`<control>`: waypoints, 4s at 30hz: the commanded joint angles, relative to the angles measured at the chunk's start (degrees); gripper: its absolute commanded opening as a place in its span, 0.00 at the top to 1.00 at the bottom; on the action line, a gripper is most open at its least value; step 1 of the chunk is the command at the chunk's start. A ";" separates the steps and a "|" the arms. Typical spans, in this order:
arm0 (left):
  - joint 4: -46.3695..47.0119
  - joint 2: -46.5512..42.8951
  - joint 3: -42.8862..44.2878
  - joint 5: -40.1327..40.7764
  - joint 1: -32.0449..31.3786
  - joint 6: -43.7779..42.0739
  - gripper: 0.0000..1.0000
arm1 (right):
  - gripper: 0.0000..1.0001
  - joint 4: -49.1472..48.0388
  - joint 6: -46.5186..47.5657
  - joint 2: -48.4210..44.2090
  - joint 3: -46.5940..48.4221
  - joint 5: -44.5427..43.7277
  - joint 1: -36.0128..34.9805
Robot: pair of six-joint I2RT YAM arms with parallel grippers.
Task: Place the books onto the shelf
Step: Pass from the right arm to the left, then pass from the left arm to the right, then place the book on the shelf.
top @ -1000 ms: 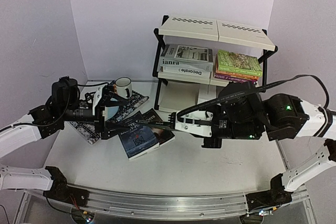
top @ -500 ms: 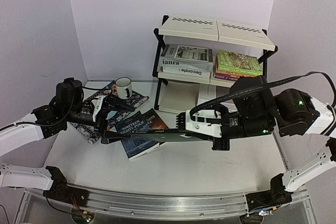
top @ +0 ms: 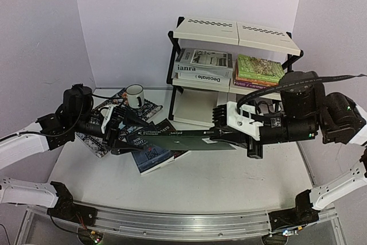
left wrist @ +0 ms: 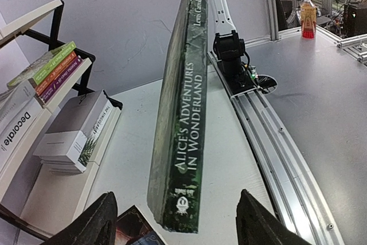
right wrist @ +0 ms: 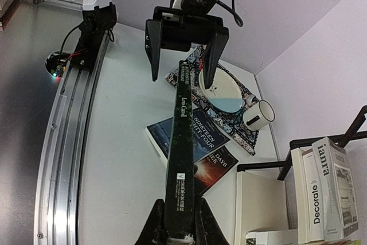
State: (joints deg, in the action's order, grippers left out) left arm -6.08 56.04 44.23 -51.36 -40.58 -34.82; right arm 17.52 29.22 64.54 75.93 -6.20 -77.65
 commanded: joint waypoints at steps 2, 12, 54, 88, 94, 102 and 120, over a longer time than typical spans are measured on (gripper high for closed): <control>1.44 1.79 4.53 -2.52 -0.47 -1.39 0.40 | 1.00 -9.43 -1.18 -0.94 2.51 1.18 0.12; 1.54 2.33 5.70 -2.27 -0.84 -1.38 1.00 | 0.81 -13.35 -2.01 -0.33 -0.07 -0.31 0.13; -16.67 3.20 11.67 16.00 -3.57 -12.41 1.00 | 0.60 10.66 -2.59 26.57 17.60 -7.77 2.54; -13.79 -4.53 9.84 27.60 -3.81 2.26 0.00 | 1.00 12.10 13.44 18.40 25.12 -25.42 3.67; -9.87 -6.64 8.58 35.30 -3.81 12.08 0.00 | 1.00 10.96 21.90 19.34 33.70 -33.58 3.73; -4.53 -10.47 7.00 46.47 -3.81 24.02 0.00 | 1.00 -4.53 36.12 19.66 41.54 -41.38 4.15; -4.50 -8.35 7.66 52.82 -3.81 41.34 0.00 | 1.00 -20.34 50.65 28.61 48.63 -45.96 21.44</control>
State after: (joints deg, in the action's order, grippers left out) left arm -12.95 46.86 51.16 0.43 -44.31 1.60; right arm 8.17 76.38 93.62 121.41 -50.71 -60.42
